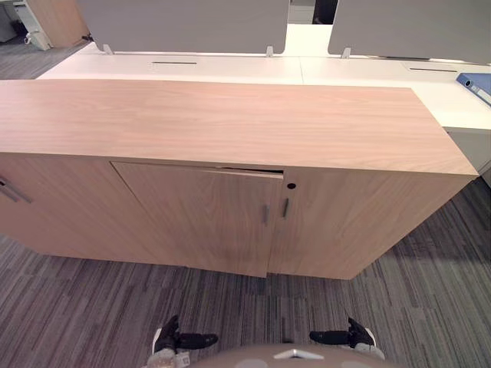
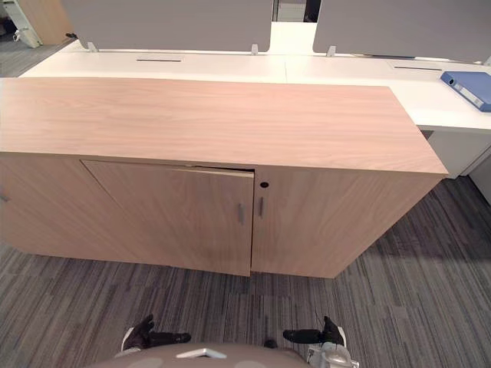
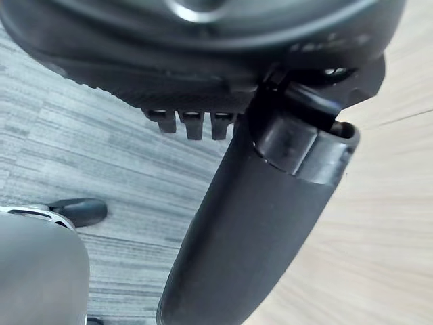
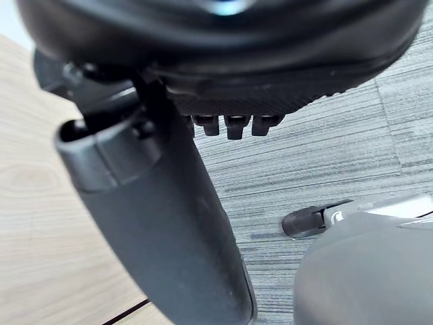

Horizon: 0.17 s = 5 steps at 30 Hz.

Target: Walk over to the cabinet, pick up the folder, carry it to the office cabinet, place the folder inside the office cabinet, then close the office cabinet door

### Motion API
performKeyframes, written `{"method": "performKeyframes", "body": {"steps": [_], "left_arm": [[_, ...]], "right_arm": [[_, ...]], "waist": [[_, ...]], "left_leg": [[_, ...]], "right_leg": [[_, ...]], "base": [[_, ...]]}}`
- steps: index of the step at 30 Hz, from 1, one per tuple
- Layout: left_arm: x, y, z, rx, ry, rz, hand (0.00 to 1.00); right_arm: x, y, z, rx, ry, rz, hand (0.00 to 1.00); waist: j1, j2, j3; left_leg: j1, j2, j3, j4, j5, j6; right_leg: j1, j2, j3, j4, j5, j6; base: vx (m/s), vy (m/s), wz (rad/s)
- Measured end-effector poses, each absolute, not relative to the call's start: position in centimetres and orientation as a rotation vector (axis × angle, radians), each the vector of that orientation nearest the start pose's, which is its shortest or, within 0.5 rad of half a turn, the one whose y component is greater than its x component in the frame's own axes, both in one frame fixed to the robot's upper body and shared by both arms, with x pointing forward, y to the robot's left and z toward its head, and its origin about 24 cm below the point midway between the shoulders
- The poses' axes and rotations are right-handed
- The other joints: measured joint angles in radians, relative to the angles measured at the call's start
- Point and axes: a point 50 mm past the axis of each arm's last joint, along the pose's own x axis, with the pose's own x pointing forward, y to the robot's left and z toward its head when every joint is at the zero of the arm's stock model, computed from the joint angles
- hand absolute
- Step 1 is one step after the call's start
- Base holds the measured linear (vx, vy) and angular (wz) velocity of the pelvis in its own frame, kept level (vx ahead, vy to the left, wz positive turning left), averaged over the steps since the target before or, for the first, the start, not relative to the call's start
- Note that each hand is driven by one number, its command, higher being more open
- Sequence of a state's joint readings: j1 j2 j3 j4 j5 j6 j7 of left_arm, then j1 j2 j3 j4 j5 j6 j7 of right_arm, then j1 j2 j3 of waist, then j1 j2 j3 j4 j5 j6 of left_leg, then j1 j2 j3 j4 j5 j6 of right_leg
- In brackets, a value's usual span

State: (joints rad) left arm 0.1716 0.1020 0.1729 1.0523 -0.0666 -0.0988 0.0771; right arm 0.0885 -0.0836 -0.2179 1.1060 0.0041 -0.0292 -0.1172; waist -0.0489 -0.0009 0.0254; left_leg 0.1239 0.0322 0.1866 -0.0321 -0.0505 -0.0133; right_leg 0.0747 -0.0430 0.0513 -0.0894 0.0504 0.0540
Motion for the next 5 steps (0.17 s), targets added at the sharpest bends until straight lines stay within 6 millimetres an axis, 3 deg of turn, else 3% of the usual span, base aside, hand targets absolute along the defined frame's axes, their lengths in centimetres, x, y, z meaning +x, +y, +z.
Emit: {"method": "performKeyframes", "body": {"steps": [5], "left_arm": [[6.12,21.98,-16.15,-0.006,1.102,0.367,1.0]], "right_arm": [[7.58,-21.44,-16.43,-0.018,1.157,-0.371,1.0]], "waist": [[0.013,-0.002,0.0]], "left_leg": [[0.0,-0.001,-0.004,-0.003,0.001,0.001]], "right_leg": [[0.0,-0.001,-0.004,0.0,-0.001,0.001]], "base": [[0.0,-0.002,0.02]]}}
